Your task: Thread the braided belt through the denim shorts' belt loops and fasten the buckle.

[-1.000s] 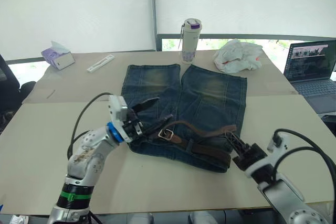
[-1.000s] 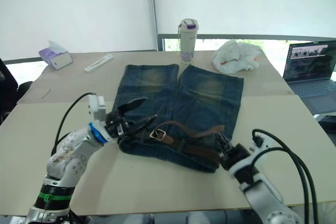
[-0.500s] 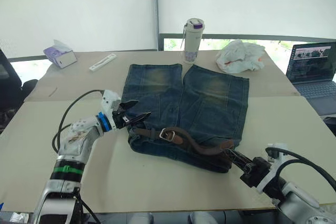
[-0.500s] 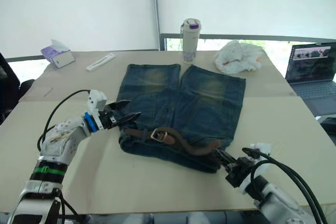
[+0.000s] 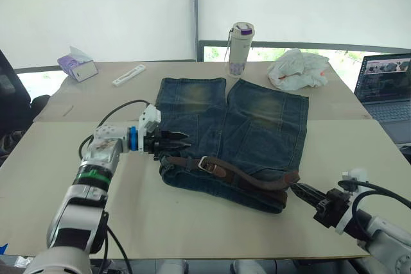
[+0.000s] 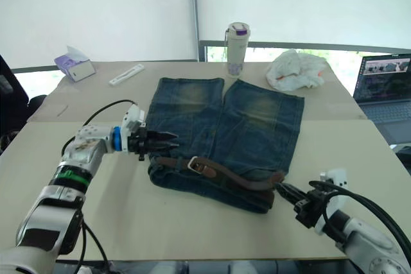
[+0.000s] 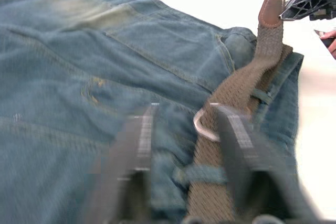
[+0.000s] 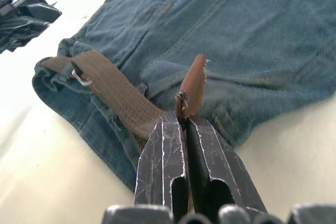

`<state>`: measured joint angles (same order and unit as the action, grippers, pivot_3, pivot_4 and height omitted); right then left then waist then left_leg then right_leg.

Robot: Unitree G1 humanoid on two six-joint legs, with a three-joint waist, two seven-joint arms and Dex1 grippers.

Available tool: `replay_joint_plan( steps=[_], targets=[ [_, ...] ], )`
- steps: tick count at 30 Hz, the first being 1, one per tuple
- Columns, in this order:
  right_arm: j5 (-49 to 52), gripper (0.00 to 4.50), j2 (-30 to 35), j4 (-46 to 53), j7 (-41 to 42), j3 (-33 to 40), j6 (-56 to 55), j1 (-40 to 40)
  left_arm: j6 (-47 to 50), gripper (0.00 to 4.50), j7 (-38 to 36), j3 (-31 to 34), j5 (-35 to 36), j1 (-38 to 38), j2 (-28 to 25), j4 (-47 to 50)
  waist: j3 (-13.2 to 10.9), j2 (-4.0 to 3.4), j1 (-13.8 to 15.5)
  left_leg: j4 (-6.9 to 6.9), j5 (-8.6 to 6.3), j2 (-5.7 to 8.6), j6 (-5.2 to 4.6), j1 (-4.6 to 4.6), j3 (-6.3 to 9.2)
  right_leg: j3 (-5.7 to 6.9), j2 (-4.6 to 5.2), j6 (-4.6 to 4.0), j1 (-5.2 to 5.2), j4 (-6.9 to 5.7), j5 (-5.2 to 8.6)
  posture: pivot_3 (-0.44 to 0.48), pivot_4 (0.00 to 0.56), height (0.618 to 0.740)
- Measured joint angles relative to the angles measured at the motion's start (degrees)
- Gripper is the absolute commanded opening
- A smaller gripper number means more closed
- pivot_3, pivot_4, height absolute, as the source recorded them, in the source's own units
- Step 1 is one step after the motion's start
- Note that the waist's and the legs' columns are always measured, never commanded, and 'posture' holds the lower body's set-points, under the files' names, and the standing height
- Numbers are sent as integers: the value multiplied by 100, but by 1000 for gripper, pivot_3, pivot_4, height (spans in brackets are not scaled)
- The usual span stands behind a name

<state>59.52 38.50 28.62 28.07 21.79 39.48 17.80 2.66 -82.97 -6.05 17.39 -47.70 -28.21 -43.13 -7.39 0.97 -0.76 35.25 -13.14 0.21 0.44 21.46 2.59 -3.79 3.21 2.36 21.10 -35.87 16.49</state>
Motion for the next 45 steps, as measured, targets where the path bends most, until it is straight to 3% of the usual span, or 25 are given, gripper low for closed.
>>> replay_joint_plan(
  steps=[1, 8, 12, 22, 38, 45],
  targets=[
    [-1, 0, 3, -4, -1, -1, 19, -60, -120, 29, -47, -23, -67, -88, 98, -161, 0, 1, 0, 0, -1, 0, -1, 1, 0, 1, -1, -1, 0, 0, 0, 0, 150, 740],
    [-20, 0, -77, 9, -53, -83, 136, -119, -537, 29, -600, -251, -279, -181, 650, -471, 0, 1, -6, 7, -1, -1, -2, 6, 2, 1, -2, -2, 1, -8, -1, 0, 150, 740],
    [-22, 0, -100, 13, -61, -81, 153, -108, -436, 29, -799, -212, -239, -106, 690, -469, 1, -1, -41, 7, -1, -5, -4, 7, 4, -1, -8, -2, 1, -12, -1, 0, 150, 740],
    [-27, 0, -108, 4, -50, -53, 153, -99, -807, 29, -609, -40, -404, 87, 745, -870, 1, -2, -6, 12, -2, -2, -4, 3, 7, 0, -6, -2, 1, -12, -1, 0, 150, 740],
    [-81, 0, -109, -7, -46, -54, 176, -116, -2251, 29, -147, -283, -1168, 123, 862, -1534, 24, -10, -3, 12, -4, -1, -7, -10, 6, -1, -5, -2, -12, -13, -1, 0, 150, 740],
    [-81, 0, -109, -7, -46, -23, 203, -111, -2452, 29, -143, -302, -1279, 64, 921, -1737, 35, -15, -3, 28, -12, -1, -21, -9, 7, -1, -5, -1, -16, -15, -1, 0, 150, 740]
  ],
)
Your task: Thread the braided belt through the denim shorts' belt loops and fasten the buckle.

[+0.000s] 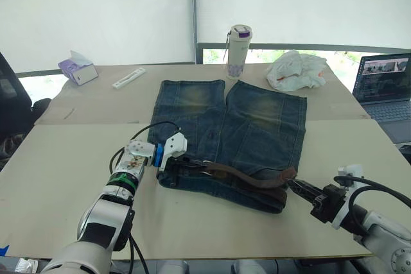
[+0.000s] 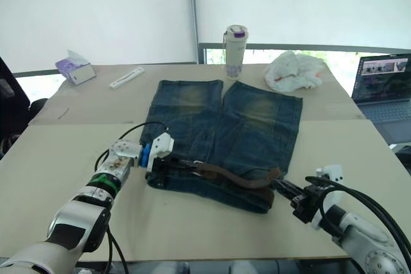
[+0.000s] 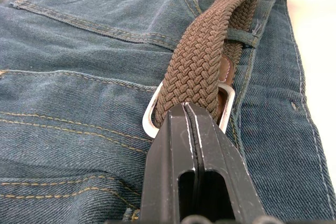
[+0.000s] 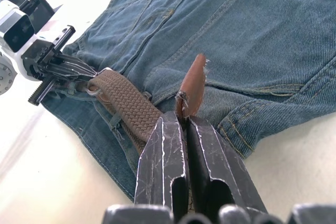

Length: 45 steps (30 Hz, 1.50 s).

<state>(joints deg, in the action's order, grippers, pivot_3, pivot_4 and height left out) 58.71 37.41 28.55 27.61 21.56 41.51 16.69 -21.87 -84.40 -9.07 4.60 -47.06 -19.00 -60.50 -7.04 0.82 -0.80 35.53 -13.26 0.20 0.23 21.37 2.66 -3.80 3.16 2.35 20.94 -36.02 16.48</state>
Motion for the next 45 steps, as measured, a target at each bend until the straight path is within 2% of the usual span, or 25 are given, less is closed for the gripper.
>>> replay_joint_plan(
  steps=[2, 7, 13, 16, 26, 36, 40, 45],
  targets=[
    [0, 0, 0, 0, -2, 11, 1, 1, -44, 29, 27, 4, -3, -9, 50, -54, 4, -7, 9, 35, -20, -1, -34, 4, 5, 0, -2, 4, -9, -6, 3, 0, 150, 740],
    [5, 0, 20, 1, 38, 71, 4, 36, 15, 29, 12, 63, 16, -13, 152, -94, 6, -10, 22, 40, -22, 6, -36, 0, 13, 1, 11, 13, -24, -1, 8, 0, 150, 740],
    [59, 0, 84, 19, 167, 177, 51, 66, 1287, 29, -43, 630, 553, -115, 580, -125, 6, -12, 11, 46, -22, 12, -36, 10, 16, 5, 10, 18, -21, -1, 11, 0, 150, 740],
    [55, 0, 83, 19, 179, 166, 52, 59, 1697, 29, -18, 840, 713, -298, 602, -107, 1, -3, -25, 45, -22, 7, -36, 10, 16, 5, 0, 17, -20, -1, 10, 0, 150, 740],
    [52, 0, 82, 20, 182, 150, 52, 49, 895, 29, -414, 414, 222, -29, 450, -25, 1, -7, -4, 44, -22, 7, -37, 3, 18, 0, 4, 15, -22, -3, 9, 0, 150, 740],
    [81, 0, 83, 19, 193, 177, 53, 45, 45, 29, 307, 160, -201, -140, 369, -232, -4, 2, -5, 44, -25, 7, -39, -17, 24, -1, 5, 16, -46, 1, 10, 0, 150, 740],
    [664, 0, 39, 22, 158, 464, 74, -197, 0, 29, 433, 190, -224, -158, 348, -303, 3, -8, -19, 43, -27, 5, -44, -21, 27, -4, 5, 17, -55, 0, 10, 0, 150, 740],
    [2000, 0, -276, 357, -392, 557, 61, -821, 809, 29, 320, 574, 236, -110, 364, -90, -1, -15, -24, 43, -27, -2, -44, -14, 34, -1, 3, 16, -43, -3, 10, 0, 150, 740]
  ],
)
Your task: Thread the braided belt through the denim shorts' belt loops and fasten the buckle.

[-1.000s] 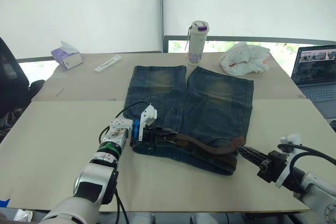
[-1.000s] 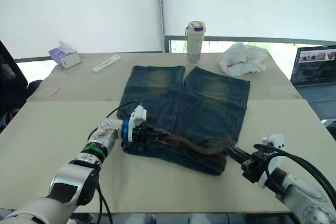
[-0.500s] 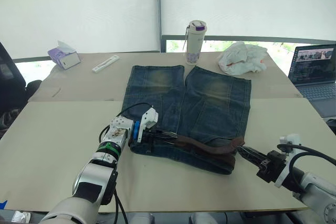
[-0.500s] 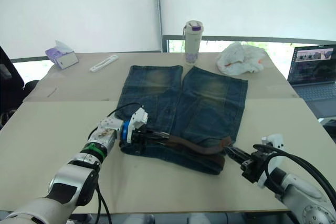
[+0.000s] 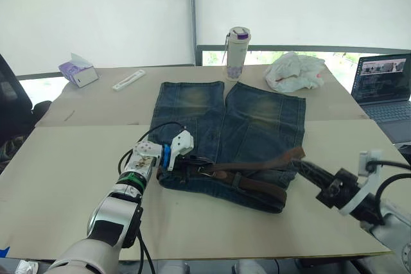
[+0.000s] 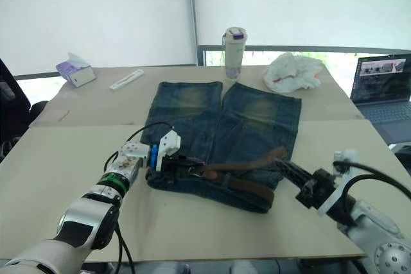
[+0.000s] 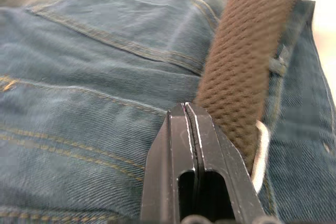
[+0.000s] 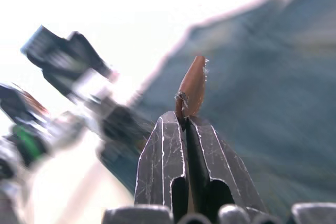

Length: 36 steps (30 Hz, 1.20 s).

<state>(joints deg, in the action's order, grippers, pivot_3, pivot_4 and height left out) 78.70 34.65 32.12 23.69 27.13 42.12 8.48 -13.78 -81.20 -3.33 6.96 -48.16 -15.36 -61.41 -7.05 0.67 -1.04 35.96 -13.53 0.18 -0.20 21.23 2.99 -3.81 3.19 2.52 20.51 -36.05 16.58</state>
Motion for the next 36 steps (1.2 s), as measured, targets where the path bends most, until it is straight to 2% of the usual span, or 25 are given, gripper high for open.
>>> replay_joint_plan(
  steps=[2, 3, 7, 8, 9, 10, 11, 12, 13, 15, 21, 25, 31, 33, 36],
  targets=[
    [368, 0, -294, 151, -474, -174, -123, -431, 1122, 29, -102, 329, 622, 175, -13, 904, -18, 21, -21, 2, 0, -8, 0, 15, 16, 3, -1, -2, 14, -4, -1, 0, 150, 740],
    [384, 0, -351, 204, -568, -238, -150, -508, 1394, 29, -102, 381, 789, 184, -8, 1158, -20, 23, -15, 4, 0, -10, 0, 18, 21, 3, 0, -2, 18, -5, -1, 0, 150, 740],
    [-20, 0, -643, 193, -1044, -813, -230, -817, 3786, 29, 451, 958, 2098, 521, -220, 3273, -18, 19, -15, 2, 0, -7, 0, 17, 25, 1, 12, -2, 20, -9, -1, 0, 150, 740],
    [-257, 0, -696, 142, -1118, -969, -234, -856, 4389, 412, 745, 1172, 2448, 621, -322, 3786, -16, 16, -14, 2, 0, -7, 0, 12, 25, 0, 13, -2, 20, -8, -1, 0, 150, 740],
    [-355, 0, -719, 107, -1153, -1026, -240, -873, 4633, 527, 857, 1250, 2577, 655, -353, 3952, -15, 15, -13, 2, 0, -6, 0, 10, 24, 0, 13, -2, 20, -8, -1, 0, 150, 740],
    [-587, 0, -867, -15, -1270, -1196, -268, -1023, 5310, 784, 1176, 1455, 3030, 860, -448, 4509, -15, 14, -37, 1, 0, -9, 1, 4, 21, -4, 10, -2, 20, -9, -1, 0, 150, 740],
    [-610, 0, -887, -30, -1279, -1208, -277, -1032, 5371, 826, 1202, 1470, 3082, 877, -451, 4571, -16, 13, -44, 1, 0, -11, 0, 4, 21, -5, 10, -2, 20, -9, -1, 0, 150, 740],
    [-716, 0, -960, -85, -1346, -1291, -311, -1065, 5705, 1527, 1341, 1510, 3322, 945, -443, 4855, -16, 10, -41, 1, 1, -8, 2, 3, 24, -3, 12, -2, 20, -14, -1, 0, 150, 740],
    [-843, 0, -1186, -180, -1444, -1506, -326, -1272, 6446, 1623, 1728, 1594, 3843, 1265, -510, 5698, -17, 5, -41, -1, 1, -9, 2, 0, 22, -5, 11, -2, 20, -11, -1, 0, 150, 740],
    [-834, 0, -1401, -192, -1528, -1573, -345, -1432, 6869, 2461, 1950, 1527, 4128, 1514, -517, 6237, -18, 3, -49, -4, 1, -8, 2, -1, 21, -8, 13, -3, 20, -11, -2, 0, 150, 740],
    [-762, 0, -2170, -211, -1841, -1770, -493, -1742, 7632, 2461, 3430, 1363, 4594, 2404, 170, 7001, -18, 3, -24, -4, 1, -8, 3, -4, 21, -10, 17, -4, 21, -10, -2, 0, 150, 740],
    [-789, 0, -2343, -171, -1909, -1878, -545, -1677, 7781, 2461, 4289, 1593, 5085, 2564, 688, 7222, -17, 2, -5, -5, 3, -5, 6, 5, 19, -12, 21, -5, 32, -10, -3, 0, 150, 740],
    [-1015, 0, -2547, -52, -1853, -2210, -671, -1475, 7858, 2461, 5825, 2130, 6709, 2652, 1498, 7203, -17, 2, -17, -4, 2, -5, 6, 6, 17, -13, 20, -4, 32, -9, -3, 0, 150, 740],
    [-1106, 0, -2550, -20, -1797, -2267, -705, -1474, 7853, 2461, 6297, 2143, 7230, 2799, 1626, 7191, -17, 2, -25, -4, 3, -5, 7, 5, 17, -12, 16, -4, 32, -9, -3, 0, 150, 740],
    [-1167, 0, -2568, -21, -1788, -2330, -716, -1465, 7754, 2461, 6792, 2121, 7647, 2887, 1656, 7189, -17, 2, -21, -4, 4, -2, 9, 4, 17, -12, 16, -4, 32, -8, -3, 0, 150, 740]
  ],
)
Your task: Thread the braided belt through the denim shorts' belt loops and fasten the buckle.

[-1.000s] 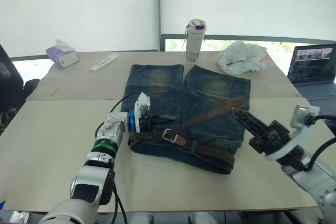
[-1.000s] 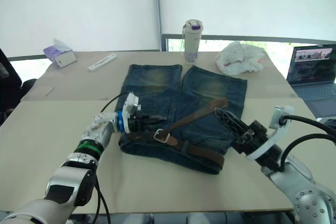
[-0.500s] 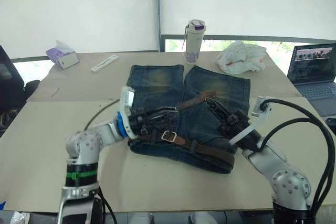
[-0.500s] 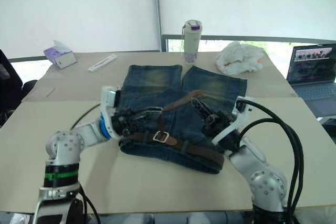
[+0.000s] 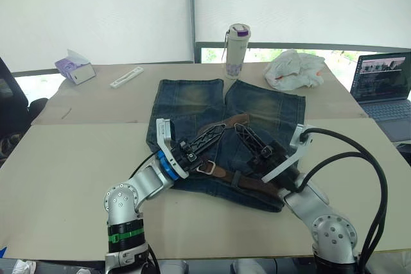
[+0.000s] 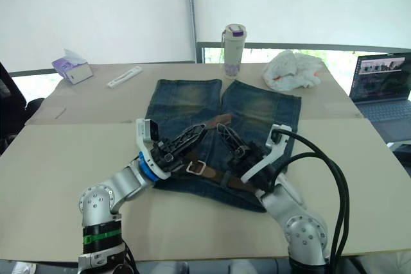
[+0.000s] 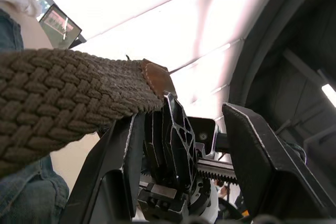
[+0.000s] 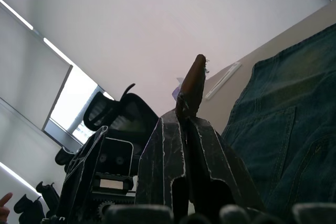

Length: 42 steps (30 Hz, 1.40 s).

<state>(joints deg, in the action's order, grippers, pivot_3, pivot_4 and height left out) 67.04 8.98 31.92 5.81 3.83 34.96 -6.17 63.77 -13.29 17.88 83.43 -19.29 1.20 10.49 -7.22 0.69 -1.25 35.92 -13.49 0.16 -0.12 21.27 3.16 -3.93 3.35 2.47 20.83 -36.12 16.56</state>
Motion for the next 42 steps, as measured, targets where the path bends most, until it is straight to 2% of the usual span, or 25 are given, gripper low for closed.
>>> replay_joint_plan(
  steps=[5, 14, 17, 21, 23, 28, 30, 34, 36, 42],
  targets=[
    [27, 0, -24, 1, 19, -65, -2, 9, -298, 2461, 505, -33, 393, 1, -60, -85, 0, 0, 14, -1, 1, 3, 1, 0, -1, 0, 1, 0, 0, 3, 0, 0, 150, 740],
    [360, 0, 401, 38, 245, -70, 64, 264, -380, 2461, 721, -261, 893, 128, -452, -256, -1, 1, 14, -2, 1, 4, 2, 0, -1, 1, 0, 0, 0, 6, 0, 0, 150, 740],
    [402, 0, 470, 38, 249, -70, 64, 264, -414, 1679, 717, -325, 897, 127, -557, -304, 0, 0, 11, -3, 1, 5, 2, -1, -2, 1, -1, 0, 0, 8, 0, 0, 150, 740],
    [411, 0, 528, 38, 255, -76, 64, 267, -499, 27, 688, -411, 876, 129, -692, -464, -1, 1, 16, -4, 2, 6, 3, 0, -2, 1, -1, 0, 0, 10, 0, 0, 150, 740],
    [409, 0, 556, 39, 258, -77, 64, 271, -536, 27, 658, -446, 876, 129, -729, -465, -1, 1, 19, -4, 2, 5, 3, 0, -2, 1, 0, 0, 0, 13, 0, 0, 150, 740],
    [344, 1761, 735, 39, 347, -75, 64, 289, -719, 0, 587, -490, 756, 90, -834, -484, -1, 2, 16, -6, 2, 5, 3, 0, -2, 1, -1, 0, 0, 13, 0, 0, 150, 740],
    [278, 2404, 1029, 41, 571, -68, 68, 313, -858, 0, 583, -424, 653, -26, -937, -633, -2, 2, 23, -5, 2, 8, 4, 0, -3, 2, -1, 0, 0, 15, 0, 0, 150, 740],
    [-1036, 3801, 2440, 108, 1448, -311, 68, 497, -1012, 0, 632, -134, 661, -233, -1223, -955, -5, 7, 32, -7, 2, 25, 4, 2, -6, 5, 0, 1, 0, 25, 1, 0, 150, 740],
    [-2007, 3801, 2980, 56, 1795, -772, -6, 442, -1003, 0, 665, -63, 664, -248, -1314, -1053, -7, 9, 13, -9, 3, 23, 5, 0, -6, 4, -2, 1, 2, 24, 1, 0, 150, 740],
    [-3959, 3801, 3036, -16, 2064, -2003, -400, -219, -939, 0, 790, -110, 653, -207, -1328, -1103, -9, 13, 32, -10, 6, 16, 13, 1, -4, 4, -6, 0, 6, 21, 0, 0, 150, 740]
  ],
)
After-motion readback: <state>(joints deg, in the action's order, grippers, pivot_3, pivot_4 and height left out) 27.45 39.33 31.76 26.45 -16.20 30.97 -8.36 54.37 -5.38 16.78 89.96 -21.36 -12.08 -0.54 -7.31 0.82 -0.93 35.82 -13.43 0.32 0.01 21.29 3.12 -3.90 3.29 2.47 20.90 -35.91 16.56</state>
